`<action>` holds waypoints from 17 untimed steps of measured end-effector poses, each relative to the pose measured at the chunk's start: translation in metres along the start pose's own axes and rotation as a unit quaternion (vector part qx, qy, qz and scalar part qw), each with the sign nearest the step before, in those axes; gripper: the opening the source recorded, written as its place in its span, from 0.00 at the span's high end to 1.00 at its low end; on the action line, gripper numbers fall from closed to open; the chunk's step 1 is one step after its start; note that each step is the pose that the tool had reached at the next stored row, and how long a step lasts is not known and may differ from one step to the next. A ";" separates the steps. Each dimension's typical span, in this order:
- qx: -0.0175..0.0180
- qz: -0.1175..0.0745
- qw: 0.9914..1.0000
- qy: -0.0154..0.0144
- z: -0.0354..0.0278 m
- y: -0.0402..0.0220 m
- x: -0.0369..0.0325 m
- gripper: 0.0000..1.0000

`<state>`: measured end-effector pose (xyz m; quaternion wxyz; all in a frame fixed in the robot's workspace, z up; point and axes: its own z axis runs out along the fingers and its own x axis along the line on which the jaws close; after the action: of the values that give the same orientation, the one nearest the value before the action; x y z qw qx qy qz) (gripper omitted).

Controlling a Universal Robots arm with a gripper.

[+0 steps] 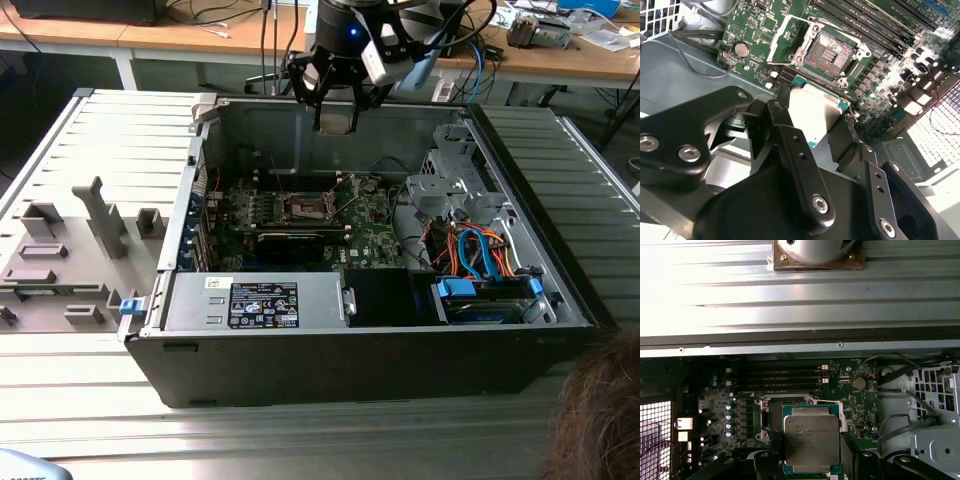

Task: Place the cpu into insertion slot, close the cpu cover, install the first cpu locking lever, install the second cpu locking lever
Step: 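Place the cpu into insertion slot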

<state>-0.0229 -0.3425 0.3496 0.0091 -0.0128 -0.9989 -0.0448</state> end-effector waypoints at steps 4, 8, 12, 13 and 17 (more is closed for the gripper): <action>0.000 0.000 1.000 0.000 0.0010 -0.0001 0.0000 0.45; 0.000 0.000 1.000 0.000 0.0019 -0.0001 0.0000 0.45; 0.000 0.000 1.000 0.000 0.0025 -0.0002 -0.0001 0.45; 0.000 0.000 1.000 0.000 0.0028 -0.0002 -0.0001 0.45; 0.000 0.000 1.000 0.000 0.0035 -0.0003 -0.0001 0.45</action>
<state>-0.0228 -0.3425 0.3460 0.0091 -0.0128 -0.9989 -0.0448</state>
